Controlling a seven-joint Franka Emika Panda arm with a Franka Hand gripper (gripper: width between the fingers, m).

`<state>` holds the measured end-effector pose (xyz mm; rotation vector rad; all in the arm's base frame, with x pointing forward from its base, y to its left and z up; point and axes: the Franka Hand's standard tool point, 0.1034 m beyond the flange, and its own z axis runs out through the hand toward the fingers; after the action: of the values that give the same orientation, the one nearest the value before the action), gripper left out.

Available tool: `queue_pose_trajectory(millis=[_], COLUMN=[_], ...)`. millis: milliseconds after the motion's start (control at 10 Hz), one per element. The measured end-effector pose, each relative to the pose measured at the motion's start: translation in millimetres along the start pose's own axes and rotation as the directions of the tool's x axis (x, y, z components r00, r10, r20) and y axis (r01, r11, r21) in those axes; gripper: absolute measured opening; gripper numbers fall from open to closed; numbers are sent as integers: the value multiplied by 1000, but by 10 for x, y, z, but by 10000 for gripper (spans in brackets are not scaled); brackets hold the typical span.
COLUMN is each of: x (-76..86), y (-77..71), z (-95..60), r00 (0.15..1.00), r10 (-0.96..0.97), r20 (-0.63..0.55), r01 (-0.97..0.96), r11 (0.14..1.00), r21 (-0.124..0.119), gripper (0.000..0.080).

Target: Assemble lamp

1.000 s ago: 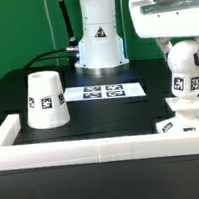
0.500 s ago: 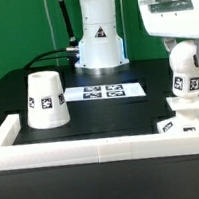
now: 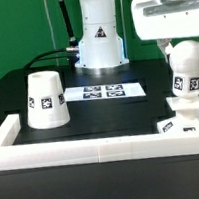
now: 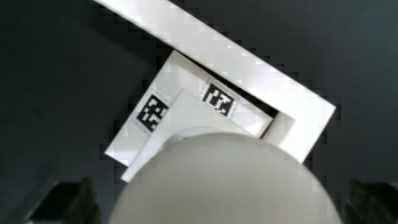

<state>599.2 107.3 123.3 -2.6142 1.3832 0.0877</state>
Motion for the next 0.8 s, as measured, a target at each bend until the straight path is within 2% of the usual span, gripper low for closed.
queue_pose_trajectory(millis=[400,600,800], x=[2,-7,24], y=[2,-24,-21], z=[1,-11,-17], r00=[951,808,632], r10=[-309,-589,-775], r20=[0,-24,-13], r01=[309,587,772], r11=[951,807,631], r21=[-1,-62,-77], gripper=[698,698,698])
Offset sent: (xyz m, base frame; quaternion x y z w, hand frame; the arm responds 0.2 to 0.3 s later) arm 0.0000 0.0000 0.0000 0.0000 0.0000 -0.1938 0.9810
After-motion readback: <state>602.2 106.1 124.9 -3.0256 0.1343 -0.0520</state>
